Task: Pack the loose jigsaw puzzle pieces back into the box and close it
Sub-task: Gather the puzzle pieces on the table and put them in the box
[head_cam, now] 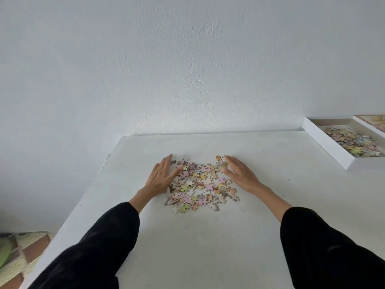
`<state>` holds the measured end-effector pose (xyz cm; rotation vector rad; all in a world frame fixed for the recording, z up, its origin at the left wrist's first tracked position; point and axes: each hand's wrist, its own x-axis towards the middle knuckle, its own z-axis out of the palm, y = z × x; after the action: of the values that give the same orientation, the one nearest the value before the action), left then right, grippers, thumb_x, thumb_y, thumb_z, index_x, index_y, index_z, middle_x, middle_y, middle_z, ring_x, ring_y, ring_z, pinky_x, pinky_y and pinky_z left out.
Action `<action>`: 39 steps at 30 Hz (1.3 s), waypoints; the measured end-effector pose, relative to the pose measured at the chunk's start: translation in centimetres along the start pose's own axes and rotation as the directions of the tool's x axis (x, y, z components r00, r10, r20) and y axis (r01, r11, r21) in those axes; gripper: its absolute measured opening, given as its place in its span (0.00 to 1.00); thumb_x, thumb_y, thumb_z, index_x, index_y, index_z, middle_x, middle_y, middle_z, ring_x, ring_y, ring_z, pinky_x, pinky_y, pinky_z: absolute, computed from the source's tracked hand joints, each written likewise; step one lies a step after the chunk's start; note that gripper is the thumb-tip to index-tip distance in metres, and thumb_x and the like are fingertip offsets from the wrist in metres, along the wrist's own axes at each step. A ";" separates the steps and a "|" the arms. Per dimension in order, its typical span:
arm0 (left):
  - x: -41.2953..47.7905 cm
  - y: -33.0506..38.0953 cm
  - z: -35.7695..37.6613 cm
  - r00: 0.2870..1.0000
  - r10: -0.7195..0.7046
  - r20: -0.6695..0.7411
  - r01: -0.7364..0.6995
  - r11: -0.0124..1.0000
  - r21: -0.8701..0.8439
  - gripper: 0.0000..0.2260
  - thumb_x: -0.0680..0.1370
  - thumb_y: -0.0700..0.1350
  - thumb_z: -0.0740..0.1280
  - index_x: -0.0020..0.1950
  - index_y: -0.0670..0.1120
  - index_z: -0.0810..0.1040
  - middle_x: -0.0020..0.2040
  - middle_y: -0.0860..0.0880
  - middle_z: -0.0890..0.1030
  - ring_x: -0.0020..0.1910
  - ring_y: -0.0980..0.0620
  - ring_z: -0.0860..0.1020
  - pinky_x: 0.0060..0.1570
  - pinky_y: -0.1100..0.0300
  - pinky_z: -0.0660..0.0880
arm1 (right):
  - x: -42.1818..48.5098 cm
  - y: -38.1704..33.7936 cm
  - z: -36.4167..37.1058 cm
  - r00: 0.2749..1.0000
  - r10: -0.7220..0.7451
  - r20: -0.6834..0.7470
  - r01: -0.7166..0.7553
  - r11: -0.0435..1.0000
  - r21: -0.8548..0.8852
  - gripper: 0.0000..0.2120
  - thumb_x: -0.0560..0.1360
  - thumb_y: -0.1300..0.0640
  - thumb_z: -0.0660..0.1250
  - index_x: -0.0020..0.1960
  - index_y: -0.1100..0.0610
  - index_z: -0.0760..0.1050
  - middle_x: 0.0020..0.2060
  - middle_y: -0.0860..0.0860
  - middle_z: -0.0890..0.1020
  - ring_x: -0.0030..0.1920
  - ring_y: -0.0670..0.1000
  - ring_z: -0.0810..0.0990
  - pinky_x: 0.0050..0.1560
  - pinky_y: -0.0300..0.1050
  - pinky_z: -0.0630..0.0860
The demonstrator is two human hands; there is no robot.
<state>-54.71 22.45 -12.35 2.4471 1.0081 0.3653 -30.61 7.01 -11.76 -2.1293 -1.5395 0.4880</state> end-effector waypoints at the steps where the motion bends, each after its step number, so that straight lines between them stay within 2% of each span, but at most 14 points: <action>1: 0.1 0.3 -0.1 1.000 0.019 0.013 -0.019 1.000 -0.020 0.51 0.62 0.79 0.35 0.76 0.48 0.44 0.77 0.47 0.49 0.76 0.52 0.50 0.73 0.53 0.45 | -0.1 -0.2 0.0 1.000 -0.020 0.023 0.021 1.000 -0.019 0.28 0.79 0.42 0.49 0.76 0.50 0.47 0.76 0.47 0.50 0.75 0.46 0.47 0.73 0.45 0.46; 5: 0.3 0.9 -0.3 0.990 0.132 0.054 -0.123 0.983 -0.139 0.42 0.68 0.75 0.44 0.75 0.52 0.53 0.75 0.48 0.61 0.72 0.49 0.63 0.70 0.51 0.57 | -0.7 -0.2 0.2 0.993 -0.108 0.044 0.106 0.993 0.047 0.26 0.79 0.45 0.53 0.75 0.49 0.52 0.74 0.47 0.57 0.74 0.46 0.53 0.73 0.46 0.52; 8: 0.0 0.8 -0.8 0.978 0.202 -0.053 -0.209 0.944 -0.256 0.33 0.73 0.71 0.50 0.71 0.53 0.63 0.68 0.49 0.71 0.64 0.53 0.72 0.64 0.51 0.70 | -0.8 -0.7 0.1 0.971 -0.201 -0.126 0.224 0.953 0.205 0.19 0.78 0.52 0.59 0.69 0.51 0.67 0.64 0.49 0.73 0.64 0.48 0.71 0.67 0.51 0.68; 10: 0.5 0.6 -1.1 0.977 0.186 -0.108 -0.210 0.938 -0.277 0.33 0.72 0.71 0.49 0.69 0.51 0.66 0.67 0.50 0.72 0.62 0.56 0.72 0.64 0.52 0.70 | 0.0 -1.1 -0.2 0.953 -0.188 -0.236 0.242 0.943 0.227 0.16 0.78 0.55 0.61 0.65 0.53 0.71 0.60 0.49 0.76 0.60 0.48 0.73 0.64 0.51 0.70; 12: 1.2 0.6 -1.1 0.986 0.146 -0.086 -0.164 0.947 -0.275 0.36 0.71 0.73 0.47 0.69 0.52 0.65 0.69 0.51 0.70 0.64 0.55 0.70 0.65 0.52 0.67 | 1.1 -1.6 -0.6 0.968 -0.145 -0.204 0.187 0.959 0.210 0.17 0.79 0.52 0.58 0.66 0.52 0.69 0.64 0.49 0.73 0.66 0.49 0.68 0.67 0.48 0.64; 15: 2.2 1.7 -0.8 0.994 0.109 0.017 -0.100 0.955 -0.280 0.38 0.70 0.74 0.46 0.72 0.54 0.61 0.73 0.51 0.65 0.70 0.51 0.65 0.68 0.51 0.60 | 2.4 -2.6 -0.5 0.998 -0.066 -0.001 0.064 0.968 0.243 0.21 0.80 0.47 0.52 0.72 0.48 0.61 0.72 0.47 0.62 0.73 0.49 0.57 0.72 0.51 0.54; 18: 2.6 3.2 -0.2 0.984 0.133 0.121 -0.100 0.964 -0.247 0.28 0.77 0.64 0.48 0.73 0.52 0.62 0.74 0.51 0.62 0.73 0.52 0.59 0.69 0.55 0.52 | 2.9 -3.1 0.5 0.994 -0.085 0.074 0.077 0.992 0.101 0.22 0.81 0.48 0.50 0.74 0.50 0.57 0.74 0.47 0.58 0.75 0.48 0.51 0.73 0.48 0.47; 20: 2.4 3.7 0.0 0.970 0.183 0.160 -0.147 0.966 -0.213 0.25 0.78 0.60 0.48 0.72 0.51 0.64 0.74 0.51 0.63 0.74 0.53 0.58 0.68 0.58 0.51 | 2.8 -3.2 1.0 0.989 -0.122 0.087 0.122 0.992 0.001 0.22 0.81 0.48 0.50 0.74 0.50 0.56 0.74 0.45 0.57 0.75 0.46 0.50 0.73 0.46 0.46; 22: 1.8 3.7 -0.1 0.959 0.214 0.185 -0.171 0.959 -0.225 0.27 0.76 0.62 0.47 0.70 0.51 0.66 0.73 0.51 0.65 0.73 0.53 0.59 0.69 0.57 0.52 | 2.2 -3.0 1.2 0.985 -0.144 0.099 0.145 0.989 -0.011 0.22 0.80 0.47 0.51 0.73 0.48 0.57 0.74 0.45 0.58 0.75 0.46 0.51 0.73 0.47 0.48; 26: -0.3 3.5 -0.8 0.955 0.218 0.198 -0.149 0.937 -0.315 0.29 0.72 0.68 0.52 0.69 0.55 0.67 0.69 0.55 0.68 0.67 0.55 0.67 0.69 0.51 0.63 | -0.7 -2.0 0.9 0.985 -0.154 0.077 0.137 0.971 0.196 0.30 0.71 0.29 0.51 0.71 0.37 0.57 0.73 0.44 0.61 0.73 0.45 0.56 0.73 0.56 0.55; 29: -2.3 2.6 -1.6 0.941 0.255 0.220 -0.200 0.949 -0.243 0.39 0.65 0.74 0.59 0.72 0.58 0.59 0.73 0.54 0.60 0.71 0.55 0.61 0.71 0.50 0.60 | -2.9 -0.9 0.3 0.974 -0.207 0.096 0.195 0.974 0.115 0.39 0.61 0.21 0.52 0.69 0.31 0.49 0.75 0.41 0.54 0.74 0.43 0.50 0.73 0.54 0.52; 33: -5.4 0.8 -2.7 0.909 0.254 0.331 -0.218 0.965 -0.143 0.54 0.54 0.77 0.64 0.73 0.62 0.42 0.75 0.54 0.45 0.74 0.53 0.47 0.73 0.51 0.51 | -4.9 -0.3 -0.1 0.946 -0.228 0.231 0.252 0.964 -0.080 0.54 0.54 0.20 0.57 0.71 0.35 0.35 0.75 0.42 0.38 0.74 0.44 0.36 0.73 0.49 0.42; 36: -7.4 0.6 -2.2 0.889 0.275 0.366 -0.271 0.960 -0.063 0.58 0.52 0.77 0.66 0.71 0.64 0.35 0.74 0.59 0.38 0.73 0.57 0.36 0.72 0.51 0.41 | -5.5 -0.6 0.3 0.939 -0.224 0.262 0.268 0.953 -0.144 0.58 0.55 0.26 0.65 0.70 0.36 0.30 0.73 0.43 0.32 0.73 0.46 0.30 0.72 0.48 0.38; 39: -8.2 0.9 -1.1 0.909 0.312 0.277 -0.331 0.944 0.020 0.57 0.54 0.76 0.65 0.72 0.62 0.34 0.75 0.56 0.37 0.74 0.55 0.34 0.73 0.46 0.40 | -5.0 -1.5 0.6 0.950 -0.211 0.229 0.243 0.962 -0.122 0.58 0.55 0.27 0.66 0.68 0.34 0.28 0.73 0.45 0.31 0.73 0.47 0.30 0.71 0.49 0.38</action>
<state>-60.32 16.35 -11.48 2.6359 0.5084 0.0956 -33.68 2.75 -11.32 -2.0229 -1.9721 0.5500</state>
